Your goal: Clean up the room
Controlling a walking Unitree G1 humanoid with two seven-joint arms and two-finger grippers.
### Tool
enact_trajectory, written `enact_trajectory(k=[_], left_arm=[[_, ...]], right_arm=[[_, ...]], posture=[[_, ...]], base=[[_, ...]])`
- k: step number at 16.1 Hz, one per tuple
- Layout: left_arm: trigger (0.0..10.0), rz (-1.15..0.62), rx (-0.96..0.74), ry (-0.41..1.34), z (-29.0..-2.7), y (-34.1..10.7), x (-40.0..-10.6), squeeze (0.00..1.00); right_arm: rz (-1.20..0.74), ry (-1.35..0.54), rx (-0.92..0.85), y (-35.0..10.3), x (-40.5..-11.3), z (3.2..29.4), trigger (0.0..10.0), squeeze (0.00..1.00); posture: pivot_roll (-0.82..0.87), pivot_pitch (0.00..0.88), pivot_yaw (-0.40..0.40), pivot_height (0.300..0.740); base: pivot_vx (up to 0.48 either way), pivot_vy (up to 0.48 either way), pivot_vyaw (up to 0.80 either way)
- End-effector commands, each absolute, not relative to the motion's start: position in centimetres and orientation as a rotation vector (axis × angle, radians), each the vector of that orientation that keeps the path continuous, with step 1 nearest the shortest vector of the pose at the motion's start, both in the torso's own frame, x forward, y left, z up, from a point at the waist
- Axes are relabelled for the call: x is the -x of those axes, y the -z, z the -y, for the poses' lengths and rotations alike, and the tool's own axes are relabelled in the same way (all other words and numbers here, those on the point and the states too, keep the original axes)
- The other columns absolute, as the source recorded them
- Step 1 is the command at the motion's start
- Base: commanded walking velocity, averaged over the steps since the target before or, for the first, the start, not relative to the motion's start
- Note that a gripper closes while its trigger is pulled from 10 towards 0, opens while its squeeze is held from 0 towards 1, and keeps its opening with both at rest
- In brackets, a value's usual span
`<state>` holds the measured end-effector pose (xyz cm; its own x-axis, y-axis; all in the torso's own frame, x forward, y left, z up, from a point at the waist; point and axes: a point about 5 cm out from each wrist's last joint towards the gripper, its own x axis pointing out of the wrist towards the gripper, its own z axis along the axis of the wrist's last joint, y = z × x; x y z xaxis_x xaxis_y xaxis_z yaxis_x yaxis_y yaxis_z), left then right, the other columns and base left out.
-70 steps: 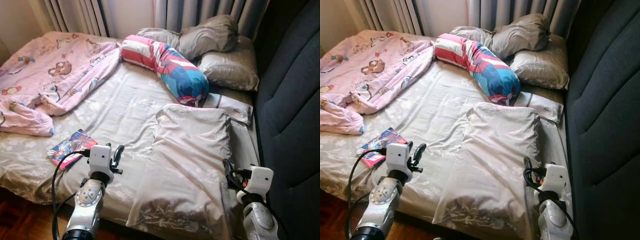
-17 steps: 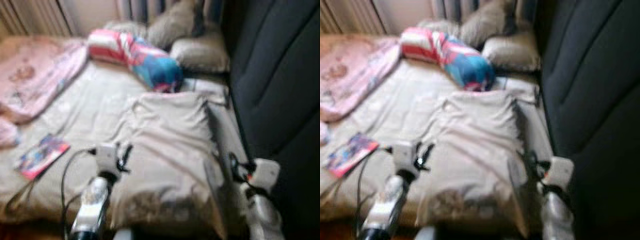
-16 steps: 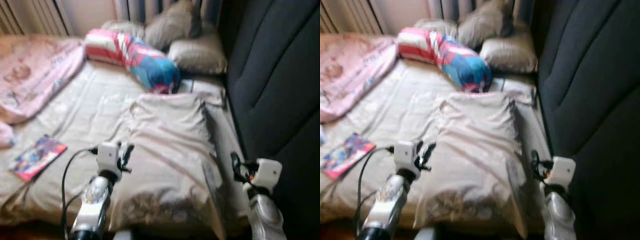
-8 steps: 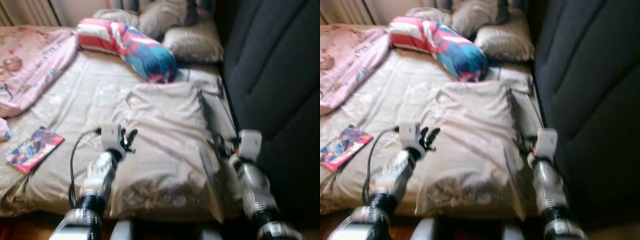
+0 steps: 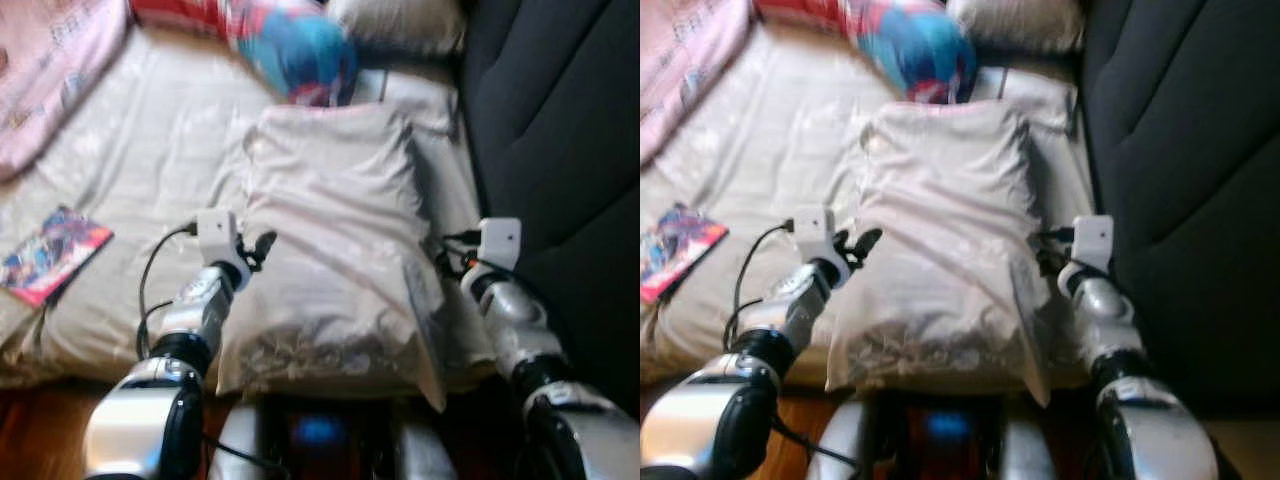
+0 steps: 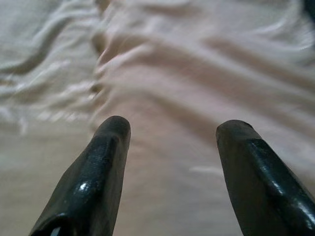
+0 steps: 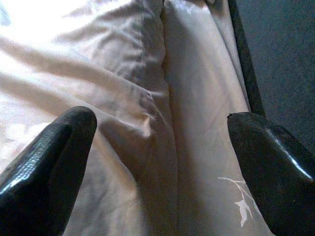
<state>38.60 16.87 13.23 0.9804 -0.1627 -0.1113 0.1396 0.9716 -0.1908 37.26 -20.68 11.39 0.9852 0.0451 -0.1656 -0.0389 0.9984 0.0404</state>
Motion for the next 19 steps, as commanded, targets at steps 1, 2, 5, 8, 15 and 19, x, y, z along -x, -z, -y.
enact_trajectory(k=[1, 2, 5, 8, 15, 19], left_arm=[[10.0, -0.171, 0.200, 0.119, -17.8, -12.7, -38.5, 1.00], [10.0, -0.175, 0.219, 0.104, -18.3, -12.7, -38.5, 1.00], [10.0, -0.173, 0.263, 0.098, -20.1, -13.0, -38.4, 1.00], [10.0, -0.128, 0.272, 0.129, -20.7, -14.4, -38.9, 1.00], [10.0, -0.105, 0.330, 0.160, -20.5, -15.1, -39.2, 0.00], [10.0, -0.125, 0.312, 0.191, -19.7, -14.4, -39.0, 0.00]], right_arm=[[-0.211, -0.045, -0.066, -10.7, -37.0, 21.0, 10.0, 1.00], [-0.213, -0.051, -0.080, -10.8, -37.1, 21.0, 10.0, 1.00], [-0.180, -0.076, -0.116, -11.9, -37.8, 20.3, 10.0, 1.00], [-0.144, -0.102, -0.120, -13.0, -38.3, 20.3, 10.0, 1.00], [-0.140, -0.076, -0.067, -13.7, -38.4, 21.5, 10.0, 0.00], [-0.157, -0.078, -0.066, -13.6, -38.2, 22.6, 10.0, 0.00]], posture=[[0.05, 0.477, -0.026, 0.658], [0.05, 0.487, -0.023, 0.658], [0.07, 0.527, -0.004, 0.658], [0.08, 0.530, 0.006, 0.658], [0.03, 0.543, -0.018, 0.658], [-0.01, 0.555, -0.049, 0.658]], base=[[0.000, 0.000, 0.00], [0.000, 0.000, 0.00], [0.000, 0.000, 0.00], [0.000, 0.000, 0.00], [0.000, 0.000, 0.00], [0.000, 0.000, 0.00]])
